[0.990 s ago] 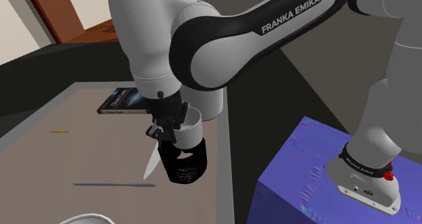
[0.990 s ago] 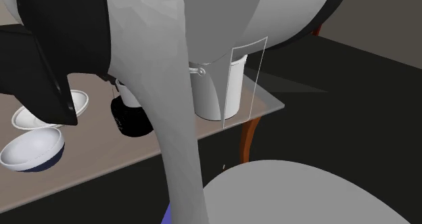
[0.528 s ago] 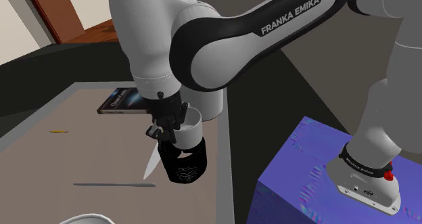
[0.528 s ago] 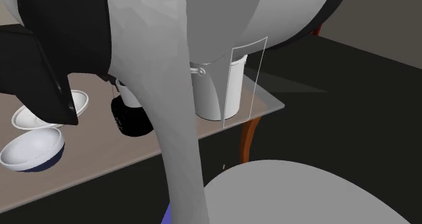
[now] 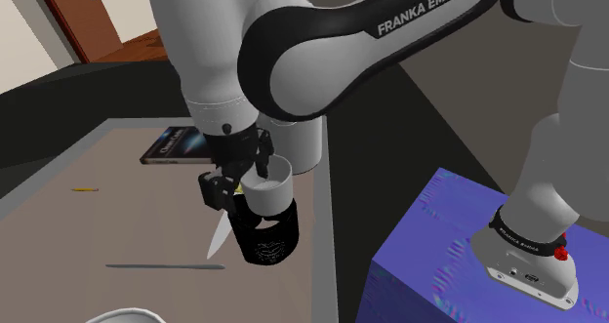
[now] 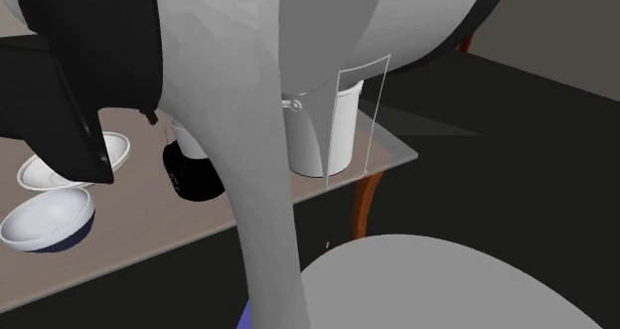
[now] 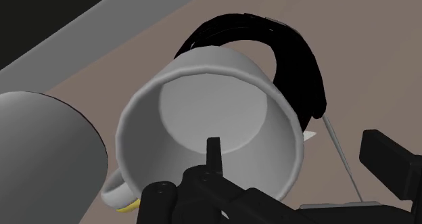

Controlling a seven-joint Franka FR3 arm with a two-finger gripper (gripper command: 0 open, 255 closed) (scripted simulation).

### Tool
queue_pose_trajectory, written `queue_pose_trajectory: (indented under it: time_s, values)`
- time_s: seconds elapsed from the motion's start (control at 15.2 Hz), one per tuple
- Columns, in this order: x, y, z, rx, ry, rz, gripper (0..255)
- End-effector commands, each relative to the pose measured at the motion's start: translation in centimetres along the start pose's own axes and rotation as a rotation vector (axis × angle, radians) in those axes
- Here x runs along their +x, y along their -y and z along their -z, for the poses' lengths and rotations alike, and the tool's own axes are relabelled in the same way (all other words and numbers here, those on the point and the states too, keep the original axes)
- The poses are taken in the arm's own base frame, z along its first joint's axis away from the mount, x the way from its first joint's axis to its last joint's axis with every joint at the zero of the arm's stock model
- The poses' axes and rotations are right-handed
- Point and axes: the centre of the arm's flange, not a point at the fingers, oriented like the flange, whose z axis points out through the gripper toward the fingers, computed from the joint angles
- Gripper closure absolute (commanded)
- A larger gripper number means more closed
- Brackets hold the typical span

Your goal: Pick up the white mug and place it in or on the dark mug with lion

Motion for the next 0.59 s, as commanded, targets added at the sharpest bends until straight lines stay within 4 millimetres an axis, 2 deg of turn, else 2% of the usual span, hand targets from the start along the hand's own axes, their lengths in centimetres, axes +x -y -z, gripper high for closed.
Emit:
queue_pose_trajectory:
  time_s: [0.0,0.07,0.53]
  values:
    - [-0.2,-0.2,2.4,-0.001,0.000,0.000,0]
    - [-0.2,-0.2,3.4,-0.001,0.000,0.000,0]
    - [-0.2,-0.2,3.4,-0.001,0.000,0.000,0]
